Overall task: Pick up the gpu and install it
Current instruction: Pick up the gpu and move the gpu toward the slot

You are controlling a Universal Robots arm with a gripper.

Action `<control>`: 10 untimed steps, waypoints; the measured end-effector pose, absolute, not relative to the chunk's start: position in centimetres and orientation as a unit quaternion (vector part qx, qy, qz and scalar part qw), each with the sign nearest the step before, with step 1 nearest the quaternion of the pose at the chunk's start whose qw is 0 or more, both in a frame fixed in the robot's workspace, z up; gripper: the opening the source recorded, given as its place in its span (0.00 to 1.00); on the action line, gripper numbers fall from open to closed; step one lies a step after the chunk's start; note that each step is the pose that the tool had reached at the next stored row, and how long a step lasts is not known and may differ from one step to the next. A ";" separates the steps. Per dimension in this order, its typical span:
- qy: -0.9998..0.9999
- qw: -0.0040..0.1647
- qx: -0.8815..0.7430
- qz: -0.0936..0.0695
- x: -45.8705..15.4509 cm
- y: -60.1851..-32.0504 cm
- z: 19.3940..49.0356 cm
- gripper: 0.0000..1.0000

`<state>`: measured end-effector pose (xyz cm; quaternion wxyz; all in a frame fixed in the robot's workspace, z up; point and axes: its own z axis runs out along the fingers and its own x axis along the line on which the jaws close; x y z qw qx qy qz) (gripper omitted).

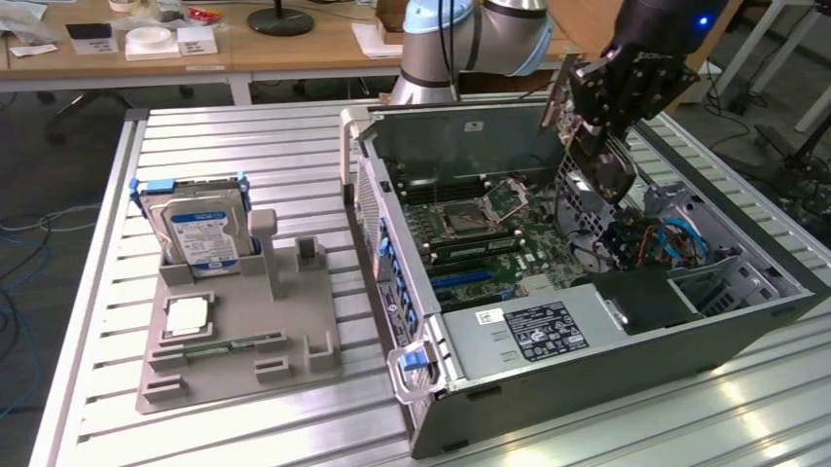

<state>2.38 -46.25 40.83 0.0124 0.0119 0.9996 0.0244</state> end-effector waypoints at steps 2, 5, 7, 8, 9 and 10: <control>1.000 0.012 0.012 0.024 3.0 -46.2 40.8 0.27; 1.000 0.012 0.012 0.024 3.6 -46.2 40.8 0.27; 1.000 0.012 0.012 0.024 4.0 -46.2 40.8 0.27; 1.000 0.012 0.012 0.024 4.0 -46.2 40.8 0.27; 1.000 0.012 0.012 0.024 4.0 -46.2 40.8 0.27; 1.000 0.012 0.012 0.024 4.0 -46.2 40.8 0.27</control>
